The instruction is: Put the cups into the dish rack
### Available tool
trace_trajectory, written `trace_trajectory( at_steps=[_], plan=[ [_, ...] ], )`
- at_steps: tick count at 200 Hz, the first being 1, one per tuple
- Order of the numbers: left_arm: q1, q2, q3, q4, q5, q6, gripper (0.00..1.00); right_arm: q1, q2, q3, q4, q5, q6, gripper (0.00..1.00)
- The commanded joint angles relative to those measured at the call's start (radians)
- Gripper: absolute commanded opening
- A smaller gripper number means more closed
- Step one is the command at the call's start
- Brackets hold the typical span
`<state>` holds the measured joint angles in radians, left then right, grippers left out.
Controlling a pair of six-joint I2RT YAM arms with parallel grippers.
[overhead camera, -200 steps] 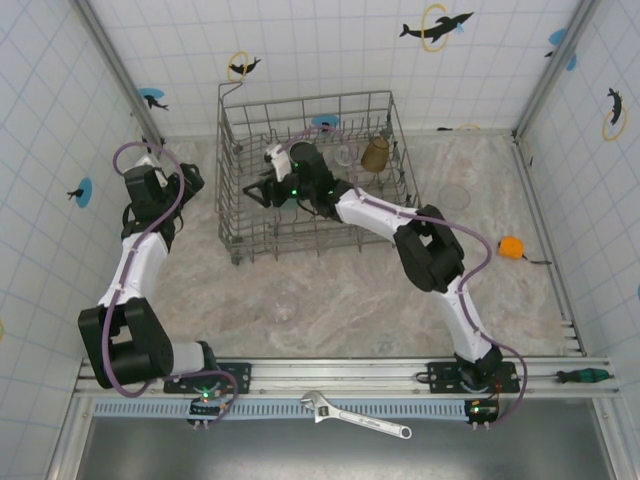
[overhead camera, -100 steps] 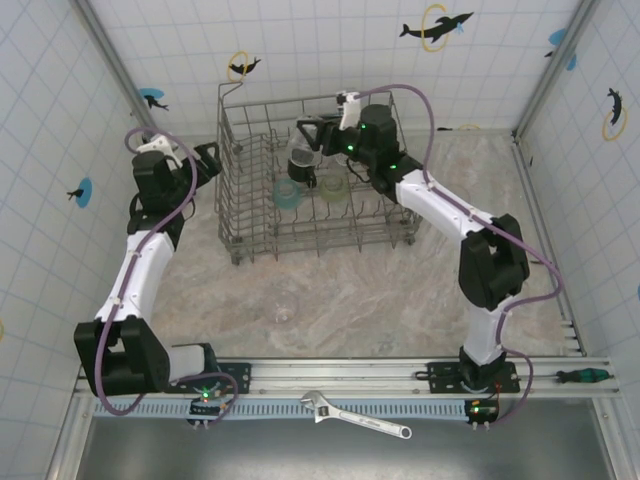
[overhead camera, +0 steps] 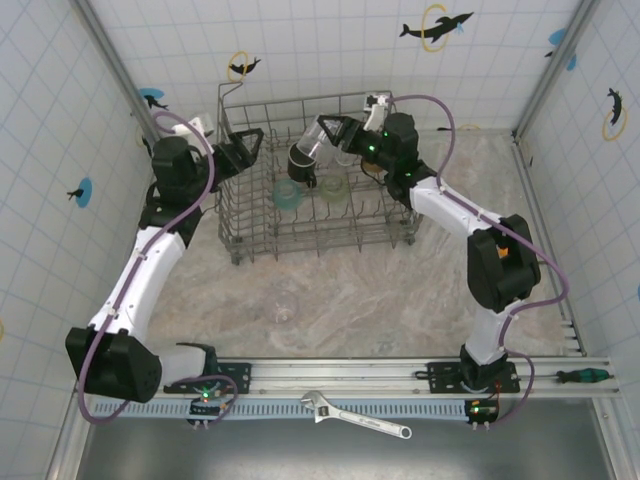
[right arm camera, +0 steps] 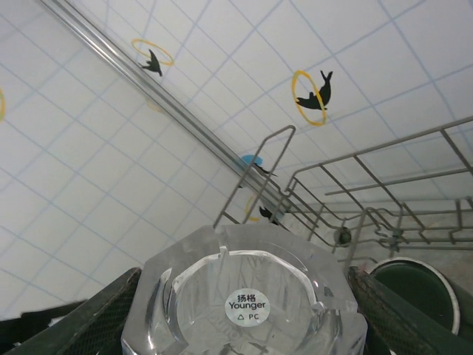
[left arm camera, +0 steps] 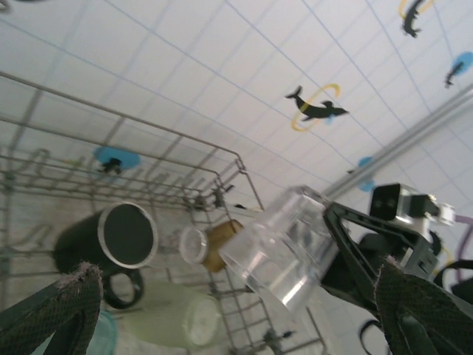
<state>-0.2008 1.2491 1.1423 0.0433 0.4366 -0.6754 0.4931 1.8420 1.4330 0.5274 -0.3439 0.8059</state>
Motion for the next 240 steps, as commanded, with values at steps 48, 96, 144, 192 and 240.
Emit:
trace_trajectory(
  at_steps=[48,96,144,192,240],
  plan=[
    [-0.110,0.073,-0.018,0.175,0.098,-0.116,0.91,-0.016,-0.020,-0.068,0.347,-0.032,0.264,0.20],
    [-0.134,0.122,-0.043,0.283,0.129,-0.188,0.89,-0.005,-0.024,-0.103,0.405,-0.032,0.304,0.19],
    [-0.171,0.168,-0.039,0.350,0.140,-0.236,0.84,0.007,-0.019,-0.110,0.411,-0.032,0.308,0.19],
    [-0.183,0.185,-0.055,0.405,0.131,-0.272,0.67,0.022,-0.009,-0.121,0.417,-0.032,0.306,0.19],
    [-0.184,0.200,-0.055,0.440,0.132,-0.283,0.45,0.032,-0.009,-0.149,0.431,-0.076,0.312,0.19]
  ],
)
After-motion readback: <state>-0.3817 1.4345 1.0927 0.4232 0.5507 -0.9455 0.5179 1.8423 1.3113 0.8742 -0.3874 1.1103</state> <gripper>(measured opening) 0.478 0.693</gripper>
